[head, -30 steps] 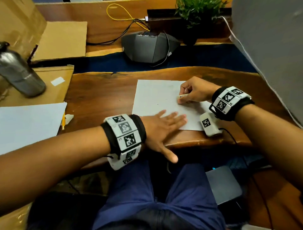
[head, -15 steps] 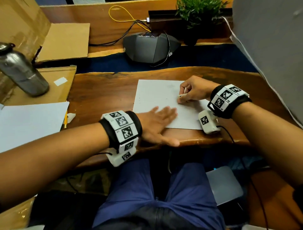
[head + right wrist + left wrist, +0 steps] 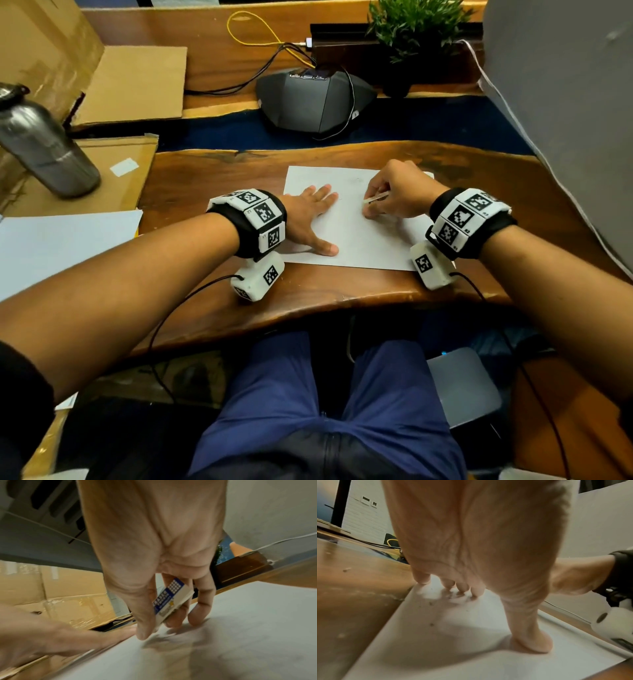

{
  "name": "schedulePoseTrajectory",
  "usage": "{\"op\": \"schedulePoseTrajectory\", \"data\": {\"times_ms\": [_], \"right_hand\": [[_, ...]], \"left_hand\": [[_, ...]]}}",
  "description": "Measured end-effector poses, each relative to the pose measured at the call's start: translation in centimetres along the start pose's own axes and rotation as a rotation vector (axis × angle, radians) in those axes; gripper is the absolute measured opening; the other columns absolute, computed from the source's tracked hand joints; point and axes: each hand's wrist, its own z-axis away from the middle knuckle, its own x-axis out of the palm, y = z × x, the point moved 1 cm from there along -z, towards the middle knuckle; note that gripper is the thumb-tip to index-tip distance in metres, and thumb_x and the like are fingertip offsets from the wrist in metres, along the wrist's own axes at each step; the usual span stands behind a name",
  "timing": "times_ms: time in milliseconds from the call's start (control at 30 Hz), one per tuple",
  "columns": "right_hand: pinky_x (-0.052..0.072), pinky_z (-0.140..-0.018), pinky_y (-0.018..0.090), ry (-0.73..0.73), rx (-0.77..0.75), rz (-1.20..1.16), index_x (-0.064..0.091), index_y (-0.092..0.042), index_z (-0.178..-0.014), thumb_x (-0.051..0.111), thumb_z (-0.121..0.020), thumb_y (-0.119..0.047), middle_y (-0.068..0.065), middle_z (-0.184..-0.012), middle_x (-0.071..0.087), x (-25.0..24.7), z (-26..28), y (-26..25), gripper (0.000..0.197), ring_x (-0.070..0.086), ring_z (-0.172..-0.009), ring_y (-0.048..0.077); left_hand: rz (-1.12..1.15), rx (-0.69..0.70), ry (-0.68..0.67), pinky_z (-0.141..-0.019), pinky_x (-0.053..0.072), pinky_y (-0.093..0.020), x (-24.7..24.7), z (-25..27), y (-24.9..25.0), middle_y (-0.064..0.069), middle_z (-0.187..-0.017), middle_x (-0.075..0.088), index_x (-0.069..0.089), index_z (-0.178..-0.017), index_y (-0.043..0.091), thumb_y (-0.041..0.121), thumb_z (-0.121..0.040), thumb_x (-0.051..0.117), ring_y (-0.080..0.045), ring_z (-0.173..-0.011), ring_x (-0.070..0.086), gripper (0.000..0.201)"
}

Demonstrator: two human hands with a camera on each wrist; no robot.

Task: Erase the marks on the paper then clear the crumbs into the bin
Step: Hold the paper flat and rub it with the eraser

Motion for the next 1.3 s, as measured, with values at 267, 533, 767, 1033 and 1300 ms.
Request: {"op": "schedulePoseTrajectory", "data": {"times_ms": [267, 533, 767, 1033, 1300], "right_hand": [[0.052, -0.074, 0.029, 0.091, -0.237, 0.16, 0.078, -0.009, -0.105, 0.078, -0.084, -0.015, 0.006, -0.103, 0.076, 0.3, -0.3, -2.8, 0.022, 0.067, -0.09, 0.024], [0.04, -0.058, 0.014, 0.036, -0.218, 0.058, 0.081, -0.012, -0.095, 0.081, -0.082, -0.027, 0.002, -0.092, 0.077, 0.1, -0.9, -2.4, 0.021, 0.061, -0.07, 0.01], [0.042, -0.059, 0.015, -0.019, -0.212, 0.063, 0.081, -0.015, -0.09, 0.082, -0.08, -0.027, -0.002, -0.088, 0.076, -0.4, -1.2, -2.9, 0.015, 0.064, -0.072, 0.01], [0.04, -0.056, 0.009, -0.053, -0.151, 0.045, 0.082, -0.016, -0.09, 0.083, -0.08, -0.029, -0.004, -0.085, 0.077, -0.3, -0.5, -2.8, 0.016, 0.062, -0.067, 0.005], [0.053, -0.066, 0.027, 0.052, 0.116, -0.158, 0.082, -0.012, -0.086, 0.083, -0.08, -0.023, 0.001, -0.081, 0.076, -0.8, 0.6, 1.4, 0.013, 0.065, -0.073, 0.014]], "left_hand": [[-0.006, -0.027, 0.001, -0.12, 0.004, -0.047, -0.5, -0.2, 0.5, 0.002, -0.162, -0.024, -0.016, -0.154, 0.029, 0.069, -0.076, 0.065, -0.022, -0.15, -0.014, 0.12], [0.019, -0.019, 0.026, -0.121, 0.004, -0.046, -0.3, -0.2, 0.4, 0.003, -0.162, -0.022, -0.014, -0.155, 0.03, 0.068, -0.075, 0.067, -0.022, -0.15, -0.013, 0.12], [0.016, -0.029, 0.021, -0.121, 0.004, -0.047, -0.4, -0.1, 0.5, 0.003, -0.162, -0.022, -0.014, -0.154, 0.03, 0.069, -0.075, 0.066, -0.021, -0.15, -0.013, 0.119], [0.008, -0.027, 0.017, -0.121, 0.004, -0.048, -0.3, -0.3, 0.4, 0.003, -0.162, -0.023, -0.015, -0.154, 0.03, 0.071, -0.074, 0.065, -0.022, -0.15, -0.013, 0.12], [0.014, -0.041, 0.011, -0.121, 0.003, -0.049, 0.7, 0.5, -0.2, 0.004, -0.16, -0.027, -0.019, -0.153, 0.032, 0.08, -0.074, 0.053, -0.02, -0.15, -0.017, 0.118]]}}
